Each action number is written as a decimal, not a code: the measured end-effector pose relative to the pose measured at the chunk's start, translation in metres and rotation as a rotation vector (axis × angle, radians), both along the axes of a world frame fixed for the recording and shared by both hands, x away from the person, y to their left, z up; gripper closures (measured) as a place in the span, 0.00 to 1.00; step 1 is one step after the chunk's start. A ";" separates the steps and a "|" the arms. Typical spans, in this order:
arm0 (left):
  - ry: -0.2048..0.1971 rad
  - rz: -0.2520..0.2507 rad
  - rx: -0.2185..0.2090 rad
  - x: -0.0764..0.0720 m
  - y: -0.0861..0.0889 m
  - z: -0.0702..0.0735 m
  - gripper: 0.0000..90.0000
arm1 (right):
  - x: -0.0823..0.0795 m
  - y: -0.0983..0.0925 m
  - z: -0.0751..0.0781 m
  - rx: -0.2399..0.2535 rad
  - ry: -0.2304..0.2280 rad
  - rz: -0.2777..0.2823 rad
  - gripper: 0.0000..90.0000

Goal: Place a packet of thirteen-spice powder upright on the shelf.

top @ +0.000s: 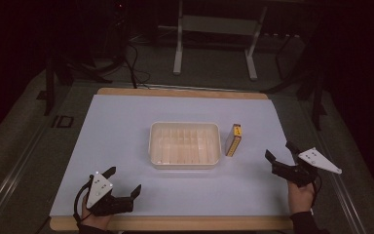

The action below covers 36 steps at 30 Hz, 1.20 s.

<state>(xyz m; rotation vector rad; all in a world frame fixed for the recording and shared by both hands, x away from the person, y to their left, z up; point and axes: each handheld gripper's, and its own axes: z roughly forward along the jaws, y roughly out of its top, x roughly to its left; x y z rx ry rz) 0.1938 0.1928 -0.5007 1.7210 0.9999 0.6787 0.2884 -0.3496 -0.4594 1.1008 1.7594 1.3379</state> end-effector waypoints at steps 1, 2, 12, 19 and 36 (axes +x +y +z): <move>0.001 0.001 -0.003 0.000 0.000 0.000 0.00 | 0.000 0.000 0.000 0.002 0.004 0.006 0.15; 0.004 -0.002 -0.003 0.001 0.000 0.000 0.00 | 0.001 0.000 0.000 0.001 0.007 0.009 0.15; 0.022 -0.021 -0.003 0.002 -0.003 -0.003 0.00 | 0.003 -0.003 0.001 0.002 0.060 0.016 0.15; 0.023 -0.029 -0.019 0.000 -0.003 -0.002 0.00 | 0.009 0.001 0.007 -0.021 0.116 0.036 0.15; 0.029 -0.038 -0.016 0.000 -0.003 -0.002 0.00 | 0.029 0.002 0.021 -0.126 0.316 0.069 0.15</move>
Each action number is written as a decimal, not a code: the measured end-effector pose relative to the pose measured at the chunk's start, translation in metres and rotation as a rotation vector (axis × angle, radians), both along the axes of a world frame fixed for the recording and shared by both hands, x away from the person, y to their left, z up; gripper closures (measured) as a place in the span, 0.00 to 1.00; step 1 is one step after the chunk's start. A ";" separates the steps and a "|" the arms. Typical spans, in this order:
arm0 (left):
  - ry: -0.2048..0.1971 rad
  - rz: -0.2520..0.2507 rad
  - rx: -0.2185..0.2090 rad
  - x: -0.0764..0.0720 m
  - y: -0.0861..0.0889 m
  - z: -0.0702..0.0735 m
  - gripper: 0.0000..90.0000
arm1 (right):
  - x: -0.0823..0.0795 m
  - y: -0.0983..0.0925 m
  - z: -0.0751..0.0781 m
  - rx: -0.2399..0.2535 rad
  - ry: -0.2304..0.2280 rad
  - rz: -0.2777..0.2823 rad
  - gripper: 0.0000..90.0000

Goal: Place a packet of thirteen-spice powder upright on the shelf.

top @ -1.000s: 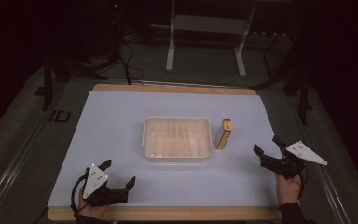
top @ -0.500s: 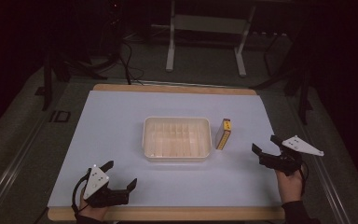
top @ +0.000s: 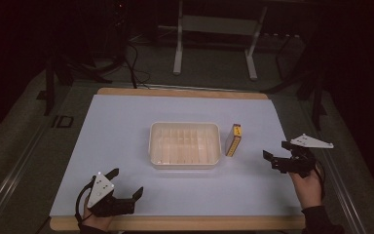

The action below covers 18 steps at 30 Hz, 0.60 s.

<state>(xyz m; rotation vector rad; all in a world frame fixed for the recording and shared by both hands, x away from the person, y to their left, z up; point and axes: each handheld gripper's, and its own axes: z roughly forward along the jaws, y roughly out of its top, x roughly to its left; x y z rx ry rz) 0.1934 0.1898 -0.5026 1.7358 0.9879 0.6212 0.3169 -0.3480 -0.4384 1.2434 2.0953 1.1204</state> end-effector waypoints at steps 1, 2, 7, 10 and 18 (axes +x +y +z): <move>0.000 0.000 -0.001 0.000 0.000 0.000 0.00 | 0.001 0.000 0.000 -0.025 -0.002 -0.002 0.15; 0.001 0.002 -0.002 0.000 0.000 0.000 0.00 | 0.002 -0.001 0.001 -0.031 0.009 -0.006 0.15; -0.001 -0.002 -0.006 0.001 0.000 0.000 0.00 | 0.009 -0.006 0.007 -0.035 0.093 0.012 0.15; -0.004 -0.003 -0.008 0.001 -0.001 0.000 0.00 | 0.011 -0.010 0.010 -0.025 0.129 0.027 0.15; 0.000 -0.002 -0.008 0.001 -0.001 0.000 0.00 | 0.014 -0.010 0.020 -0.109 0.214 0.083 0.16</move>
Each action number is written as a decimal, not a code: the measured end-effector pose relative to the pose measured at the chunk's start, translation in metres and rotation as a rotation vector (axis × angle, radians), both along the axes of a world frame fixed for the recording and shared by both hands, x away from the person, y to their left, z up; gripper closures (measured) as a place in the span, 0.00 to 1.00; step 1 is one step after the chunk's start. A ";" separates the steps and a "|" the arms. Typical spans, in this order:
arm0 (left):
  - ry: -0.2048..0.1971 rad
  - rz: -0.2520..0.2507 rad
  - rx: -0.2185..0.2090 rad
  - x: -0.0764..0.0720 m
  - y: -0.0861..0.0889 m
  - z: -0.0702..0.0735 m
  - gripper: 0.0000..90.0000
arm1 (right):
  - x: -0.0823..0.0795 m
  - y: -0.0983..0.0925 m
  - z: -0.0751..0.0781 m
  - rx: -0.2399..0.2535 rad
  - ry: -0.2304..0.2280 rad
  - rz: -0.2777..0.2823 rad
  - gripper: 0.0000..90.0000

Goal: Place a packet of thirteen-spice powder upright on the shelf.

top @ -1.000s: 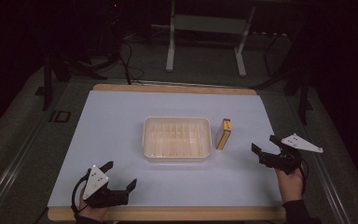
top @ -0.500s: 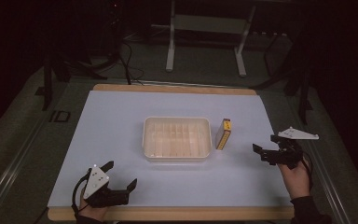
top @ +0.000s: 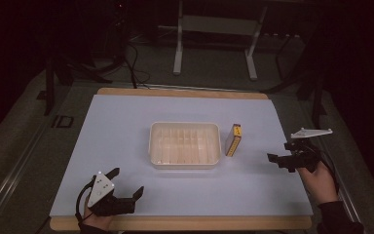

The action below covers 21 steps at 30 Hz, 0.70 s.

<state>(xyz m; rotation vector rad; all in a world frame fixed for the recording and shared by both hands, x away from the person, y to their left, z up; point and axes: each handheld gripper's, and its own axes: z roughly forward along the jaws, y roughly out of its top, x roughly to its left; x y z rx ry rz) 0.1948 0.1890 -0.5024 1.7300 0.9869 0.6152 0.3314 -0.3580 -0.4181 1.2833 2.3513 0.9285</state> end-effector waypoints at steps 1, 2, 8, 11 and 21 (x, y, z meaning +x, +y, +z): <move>0.000 0.000 0.000 0.000 0.000 0.000 0.00 | 0.000 0.001 0.001 -0.007 0.006 0.007 0.16; 0.000 -0.001 -0.002 0.000 0.000 0.000 0.00 | 0.000 0.001 0.002 -0.011 0.016 0.008 0.16; 0.002 -0.002 -0.005 0.000 0.000 0.000 0.00 | 0.002 0.003 0.004 -0.065 0.099 0.057 0.16; 0.001 0.000 -0.006 0.000 0.001 0.001 0.00 | 0.003 0.006 0.002 -0.108 0.155 0.096 0.16; 0.004 0.000 -0.011 0.001 0.001 0.000 0.00 | 0.011 0.012 0.007 -0.188 0.273 0.204 0.16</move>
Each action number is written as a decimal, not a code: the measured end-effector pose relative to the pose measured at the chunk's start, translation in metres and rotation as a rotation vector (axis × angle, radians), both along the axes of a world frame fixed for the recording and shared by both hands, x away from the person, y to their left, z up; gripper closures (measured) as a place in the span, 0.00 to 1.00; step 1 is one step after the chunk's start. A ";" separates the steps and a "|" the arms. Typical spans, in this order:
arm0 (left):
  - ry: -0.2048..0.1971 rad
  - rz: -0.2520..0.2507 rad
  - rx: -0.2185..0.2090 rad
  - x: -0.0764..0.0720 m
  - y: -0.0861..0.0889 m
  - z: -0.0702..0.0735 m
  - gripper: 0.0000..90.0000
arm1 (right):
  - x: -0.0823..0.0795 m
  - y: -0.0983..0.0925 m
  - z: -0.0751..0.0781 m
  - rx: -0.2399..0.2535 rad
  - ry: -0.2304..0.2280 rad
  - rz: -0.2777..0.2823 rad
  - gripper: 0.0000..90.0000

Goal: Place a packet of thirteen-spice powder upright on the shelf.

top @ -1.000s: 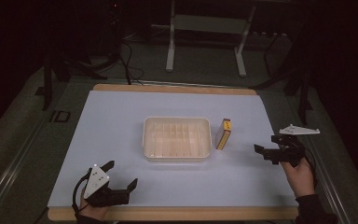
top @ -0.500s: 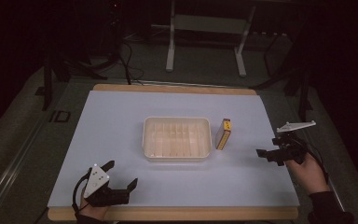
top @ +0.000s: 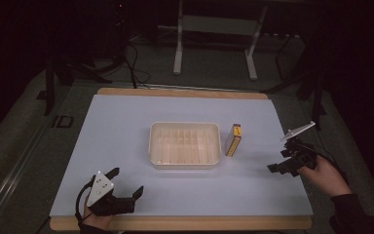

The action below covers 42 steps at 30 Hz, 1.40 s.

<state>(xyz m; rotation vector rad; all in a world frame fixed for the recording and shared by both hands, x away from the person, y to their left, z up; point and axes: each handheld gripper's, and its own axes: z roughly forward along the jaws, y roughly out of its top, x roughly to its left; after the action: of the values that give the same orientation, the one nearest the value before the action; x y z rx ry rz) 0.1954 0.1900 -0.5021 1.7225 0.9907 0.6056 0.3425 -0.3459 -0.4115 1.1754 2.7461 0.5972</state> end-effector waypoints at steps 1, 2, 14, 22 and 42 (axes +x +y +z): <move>0.000 -0.001 0.001 0.000 0.000 0.000 0.00 | 0.001 0.001 0.001 -0.009 0.014 0.016 0.16; 0.000 -0.003 0.002 0.000 0.000 0.000 0.00 | 0.002 0.001 0.002 -0.017 0.021 0.027 0.16; -0.005 -0.008 -0.009 0.000 0.000 0.000 0.00 | 0.004 0.011 0.002 -0.136 0.145 0.180 0.17; -0.010 -0.012 -0.007 0.000 -0.001 0.000 0.00 | -0.003 0.018 -0.002 -0.215 0.182 0.365 0.17; -0.007 -0.023 -0.008 0.000 -0.002 0.000 0.00 | -0.014 0.046 -0.004 -0.256 0.272 0.601 0.15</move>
<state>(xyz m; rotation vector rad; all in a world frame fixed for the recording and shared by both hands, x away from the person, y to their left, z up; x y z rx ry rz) 0.1950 0.1882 -0.5017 1.7214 0.9665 0.5921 0.3286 -0.3001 -0.4159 0.3875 3.2859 0.1117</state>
